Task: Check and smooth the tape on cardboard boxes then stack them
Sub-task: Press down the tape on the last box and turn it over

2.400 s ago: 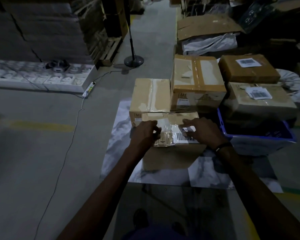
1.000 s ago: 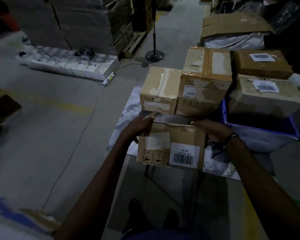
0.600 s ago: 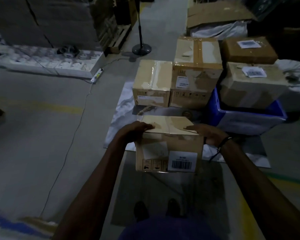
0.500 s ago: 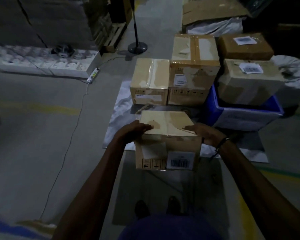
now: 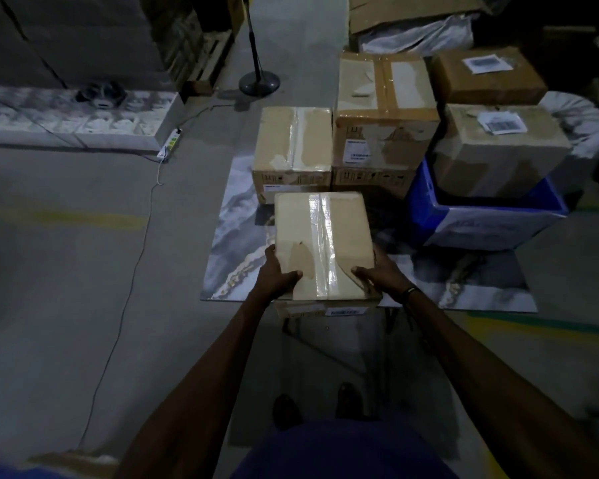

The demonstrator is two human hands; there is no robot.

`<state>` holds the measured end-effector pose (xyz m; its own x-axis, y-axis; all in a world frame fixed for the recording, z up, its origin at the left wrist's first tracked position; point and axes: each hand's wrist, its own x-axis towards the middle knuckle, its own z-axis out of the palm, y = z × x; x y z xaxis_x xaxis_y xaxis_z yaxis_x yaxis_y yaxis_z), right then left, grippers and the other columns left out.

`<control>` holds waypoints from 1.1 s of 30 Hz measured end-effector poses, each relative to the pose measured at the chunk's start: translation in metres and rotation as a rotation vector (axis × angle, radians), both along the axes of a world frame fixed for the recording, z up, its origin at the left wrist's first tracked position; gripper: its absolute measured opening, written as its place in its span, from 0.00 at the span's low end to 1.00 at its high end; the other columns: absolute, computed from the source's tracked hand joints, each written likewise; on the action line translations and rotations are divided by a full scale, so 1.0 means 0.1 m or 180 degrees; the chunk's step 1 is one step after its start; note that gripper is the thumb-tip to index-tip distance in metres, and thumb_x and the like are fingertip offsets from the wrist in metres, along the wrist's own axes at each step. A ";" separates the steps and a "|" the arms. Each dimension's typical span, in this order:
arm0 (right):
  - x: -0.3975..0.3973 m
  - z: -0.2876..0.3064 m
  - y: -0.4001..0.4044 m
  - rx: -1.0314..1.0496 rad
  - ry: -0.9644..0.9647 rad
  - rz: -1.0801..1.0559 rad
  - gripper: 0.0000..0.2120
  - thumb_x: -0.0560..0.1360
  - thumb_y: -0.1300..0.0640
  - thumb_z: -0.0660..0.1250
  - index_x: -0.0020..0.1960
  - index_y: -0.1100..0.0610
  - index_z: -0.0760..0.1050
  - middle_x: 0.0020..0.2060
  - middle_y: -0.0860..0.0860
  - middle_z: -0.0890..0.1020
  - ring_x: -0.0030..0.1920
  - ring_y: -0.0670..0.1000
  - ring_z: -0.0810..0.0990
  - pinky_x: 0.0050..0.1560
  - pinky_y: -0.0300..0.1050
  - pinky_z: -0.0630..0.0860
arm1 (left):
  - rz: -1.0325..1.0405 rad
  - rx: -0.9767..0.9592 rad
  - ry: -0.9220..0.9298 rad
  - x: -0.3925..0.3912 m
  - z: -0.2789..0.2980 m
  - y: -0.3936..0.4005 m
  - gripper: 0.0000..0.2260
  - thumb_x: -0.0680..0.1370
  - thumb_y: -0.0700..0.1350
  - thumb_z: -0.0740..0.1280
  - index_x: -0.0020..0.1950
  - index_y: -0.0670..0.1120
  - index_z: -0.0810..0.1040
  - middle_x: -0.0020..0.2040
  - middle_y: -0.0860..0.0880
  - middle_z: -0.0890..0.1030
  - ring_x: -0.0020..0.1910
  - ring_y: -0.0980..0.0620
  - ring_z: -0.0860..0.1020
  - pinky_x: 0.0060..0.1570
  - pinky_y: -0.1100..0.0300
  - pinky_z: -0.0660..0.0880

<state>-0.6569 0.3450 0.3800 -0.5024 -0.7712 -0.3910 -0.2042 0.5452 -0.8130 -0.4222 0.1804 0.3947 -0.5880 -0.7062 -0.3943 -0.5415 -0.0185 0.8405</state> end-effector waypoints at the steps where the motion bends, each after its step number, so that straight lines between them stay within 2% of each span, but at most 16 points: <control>1: -0.04 -0.06 -0.03 0.0016 0.0051 0.0009 0.38 0.75 0.57 0.77 0.79 0.54 0.61 0.66 0.49 0.77 0.66 0.50 0.76 0.65 0.43 0.74 | -0.0042 -0.0100 0.0011 -0.01 -0.01 -0.01 0.51 0.63 0.63 0.76 0.76 0.43 0.56 0.66 0.49 0.70 0.65 0.49 0.72 0.59 0.53 0.76; 3: -0.07 -0.07 -0.08 0.0149 0.0193 0.0083 0.38 0.74 0.55 0.77 0.78 0.55 0.61 0.66 0.51 0.77 0.65 0.50 0.77 0.63 0.43 0.73 | -0.0203 -0.0279 -0.0103 -0.05 -0.04 -0.05 0.51 0.64 0.62 0.76 0.77 0.41 0.55 0.68 0.47 0.70 0.66 0.48 0.71 0.59 0.55 0.72; 5: -0.12 -0.12 -0.18 0.0245 0.0634 0.0122 0.40 0.73 0.52 0.77 0.78 0.58 0.61 0.67 0.54 0.77 0.66 0.54 0.76 0.61 0.43 0.71 | -0.0311 -0.0599 -0.0271 -0.14 -0.08 -0.12 0.49 0.68 0.55 0.78 0.79 0.39 0.54 0.73 0.42 0.68 0.72 0.41 0.69 0.64 0.53 0.70; 7: -0.07 -0.03 -0.33 0.0303 0.1282 0.0333 0.41 0.74 0.51 0.75 0.79 0.62 0.58 0.75 0.59 0.68 0.74 0.59 0.68 0.69 0.45 0.66 | -0.0509 -0.1179 -0.0569 -0.28 -0.11 -0.16 0.49 0.72 0.55 0.77 0.82 0.42 0.50 0.80 0.40 0.58 0.79 0.36 0.58 0.74 0.41 0.61; 9: 0.06 0.14 -0.47 0.0244 0.1940 0.0766 0.33 0.80 0.54 0.68 0.79 0.65 0.59 0.80 0.60 0.59 0.80 0.61 0.56 0.79 0.54 0.54 | -0.0818 -0.1663 -0.0920 -0.49 -0.03 -0.17 0.44 0.78 0.57 0.71 0.84 0.50 0.47 0.84 0.43 0.50 0.81 0.35 0.49 0.75 0.31 0.54; 11: 0.14 0.21 -0.59 0.0030 0.2227 0.0995 0.27 0.83 0.56 0.64 0.79 0.61 0.62 0.80 0.59 0.60 0.81 0.60 0.56 0.79 0.54 0.49 | -0.1147 -0.1775 -0.1160 -0.68 0.08 -0.17 0.37 0.80 0.56 0.68 0.83 0.55 0.50 0.84 0.47 0.48 0.81 0.35 0.47 0.74 0.28 0.53; 15: 0.19 0.12 -0.78 0.0580 0.2163 0.1095 0.24 0.83 0.48 0.61 0.78 0.46 0.65 0.80 0.53 0.61 0.79 0.62 0.57 0.75 0.64 0.60 | -0.1681 -0.1738 -0.1573 -0.88 0.10 -0.15 0.32 0.81 0.55 0.68 0.82 0.57 0.57 0.84 0.48 0.48 0.82 0.36 0.44 0.72 0.26 0.51; 17: 0.22 0.10 -0.79 0.0789 0.2320 0.1156 0.23 0.82 0.46 0.62 0.77 0.43 0.67 0.80 0.51 0.61 0.79 0.61 0.56 0.73 0.66 0.61 | -0.1706 -0.1735 -0.1697 -0.91 0.04 -0.13 0.32 0.81 0.55 0.68 0.82 0.58 0.58 0.84 0.48 0.48 0.82 0.36 0.43 0.72 0.25 0.51; 20: 0.20 0.09 -0.78 0.0741 0.2431 0.1201 0.22 0.82 0.45 0.62 0.76 0.42 0.68 0.80 0.50 0.61 0.79 0.61 0.56 0.72 0.66 0.61 | -0.1675 -0.1770 -0.1613 -0.90 0.00 -0.12 0.31 0.81 0.54 0.68 0.81 0.58 0.59 0.84 0.48 0.48 0.82 0.36 0.43 0.71 0.25 0.50; 22: 0.14 0.08 -0.76 0.0679 0.2247 0.1197 0.21 0.82 0.44 0.61 0.74 0.43 0.71 0.80 0.50 0.62 0.79 0.59 0.57 0.73 0.63 0.62 | -0.1595 -0.1776 -0.1426 -0.83 0.01 -0.12 0.28 0.81 0.53 0.68 0.80 0.56 0.63 0.84 0.47 0.50 0.82 0.37 0.45 0.72 0.27 0.52; 25: 0.02 0.04 -0.65 0.0387 0.2207 0.1211 0.16 0.82 0.44 0.63 0.67 0.46 0.79 0.75 0.52 0.72 0.73 0.58 0.70 0.69 0.52 0.69 | -0.1504 -0.1993 -0.1338 -0.68 0.00 -0.04 0.22 0.82 0.51 0.67 0.76 0.54 0.70 0.82 0.46 0.57 0.81 0.37 0.52 0.72 0.31 0.62; 27: -0.01 -0.02 -0.56 0.0290 0.2315 0.1280 0.14 0.81 0.45 0.65 0.63 0.46 0.82 0.72 0.53 0.75 0.68 0.57 0.74 0.65 0.49 0.71 | -0.1465 -0.2154 -0.1385 -0.59 -0.06 0.06 0.21 0.83 0.51 0.66 0.76 0.54 0.70 0.82 0.46 0.58 0.81 0.38 0.53 0.71 0.30 0.62; 30: 0.04 -0.06 -0.47 0.0210 0.2263 0.1210 0.14 0.82 0.46 0.64 0.64 0.46 0.81 0.74 0.52 0.73 0.74 0.59 0.69 0.71 0.53 0.68 | -0.1354 -0.2174 -0.1345 -0.53 -0.12 0.15 0.22 0.84 0.50 0.64 0.78 0.54 0.67 0.83 0.46 0.55 0.82 0.40 0.49 0.74 0.29 0.53; 33: 0.03 -0.08 -0.41 0.0057 0.2043 0.1002 0.16 0.80 0.50 0.69 0.67 0.49 0.79 0.77 0.56 0.68 0.77 0.60 0.64 0.75 0.55 0.63 | -0.1055 -0.2147 -0.1076 -0.47 -0.20 0.18 0.22 0.83 0.54 0.64 0.77 0.56 0.69 0.83 0.47 0.56 0.82 0.43 0.49 0.76 0.34 0.52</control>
<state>-0.6539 0.3041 0.3716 -0.3923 -0.9136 -0.1068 -0.7893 0.3939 -0.4709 -0.4695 0.1988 0.3743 -0.7331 -0.6654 -0.1405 -0.6560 0.6374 0.4044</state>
